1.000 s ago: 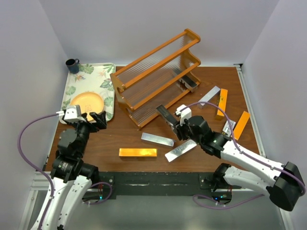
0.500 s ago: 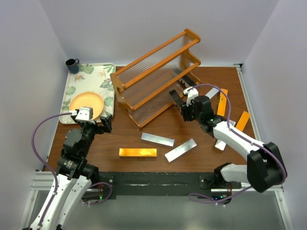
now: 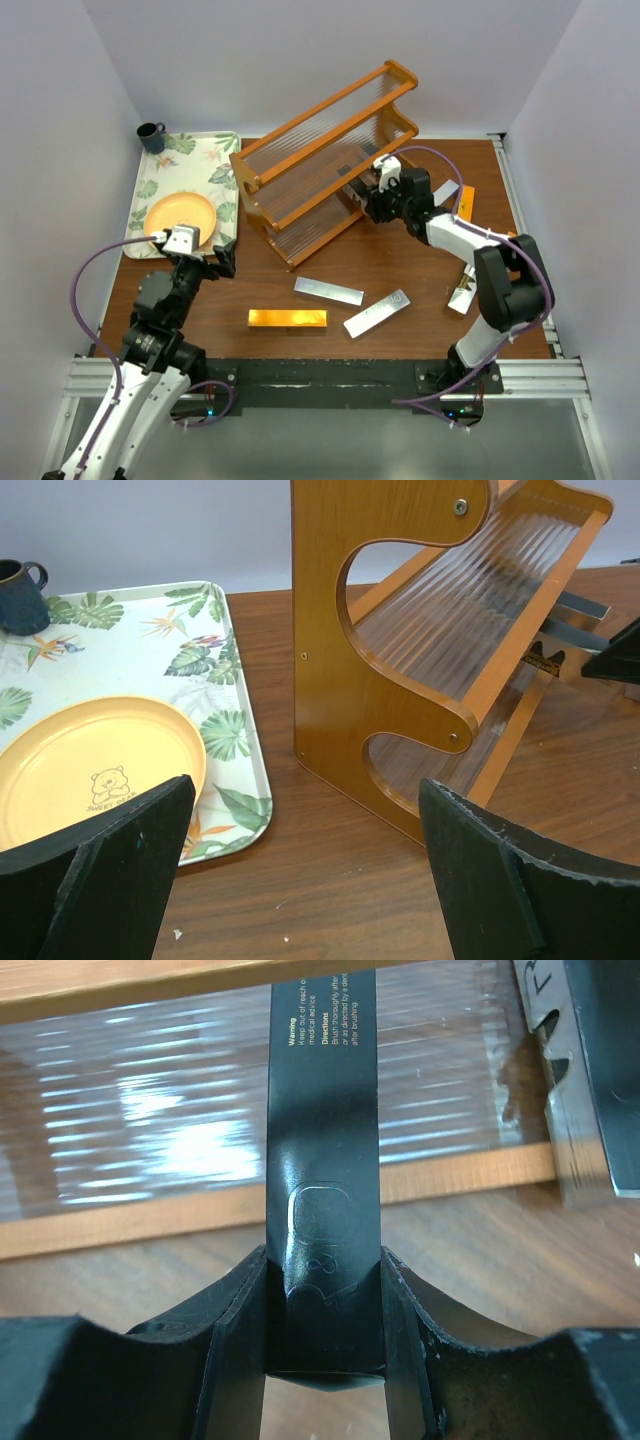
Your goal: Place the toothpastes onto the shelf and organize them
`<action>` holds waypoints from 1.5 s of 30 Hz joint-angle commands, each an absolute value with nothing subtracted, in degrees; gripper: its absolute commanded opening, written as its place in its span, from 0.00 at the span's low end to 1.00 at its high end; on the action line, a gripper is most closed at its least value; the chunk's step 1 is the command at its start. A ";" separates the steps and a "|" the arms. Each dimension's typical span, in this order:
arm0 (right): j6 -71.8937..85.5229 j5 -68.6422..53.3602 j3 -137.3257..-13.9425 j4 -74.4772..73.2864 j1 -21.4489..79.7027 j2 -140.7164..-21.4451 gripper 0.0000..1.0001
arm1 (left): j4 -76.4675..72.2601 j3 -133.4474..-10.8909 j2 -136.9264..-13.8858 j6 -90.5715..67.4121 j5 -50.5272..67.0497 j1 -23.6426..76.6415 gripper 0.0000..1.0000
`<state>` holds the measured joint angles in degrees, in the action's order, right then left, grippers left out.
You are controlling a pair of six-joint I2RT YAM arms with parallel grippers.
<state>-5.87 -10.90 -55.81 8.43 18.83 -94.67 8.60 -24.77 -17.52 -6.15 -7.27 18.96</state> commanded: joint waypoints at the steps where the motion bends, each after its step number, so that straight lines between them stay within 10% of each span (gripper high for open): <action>1: -7.47 -15.81 -62.22 13.54 17.40 -98.25 0.11 | 5.27 -24.52 -18.19 -4.40 -6.86 19.34 1.00; 23: -9.93 -18.46 -70.57 7.65 17.31 -108.72 0.18 | 4.75 -24.17 -19.34 -4.13 -5.45 19.34 1.00; 36: -9.41 -18.46 -69.79 7.21 17.31 -106.61 0.82 | 4.66 -24.08 -18.63 -4.04 -5.10 19.42 1.00; 45: -6.25 -11.97 -65.22 4.57 17.23 -96.87 0.94 | 4.57 -23.99 -16.62 -4.31 -5.62 19.51 1.00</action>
<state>-8.56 -16.45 -67.31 5.32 17.26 -104.90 7.75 -24.49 -18.13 -4.89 -5.72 19.18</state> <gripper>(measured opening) 0.932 0.996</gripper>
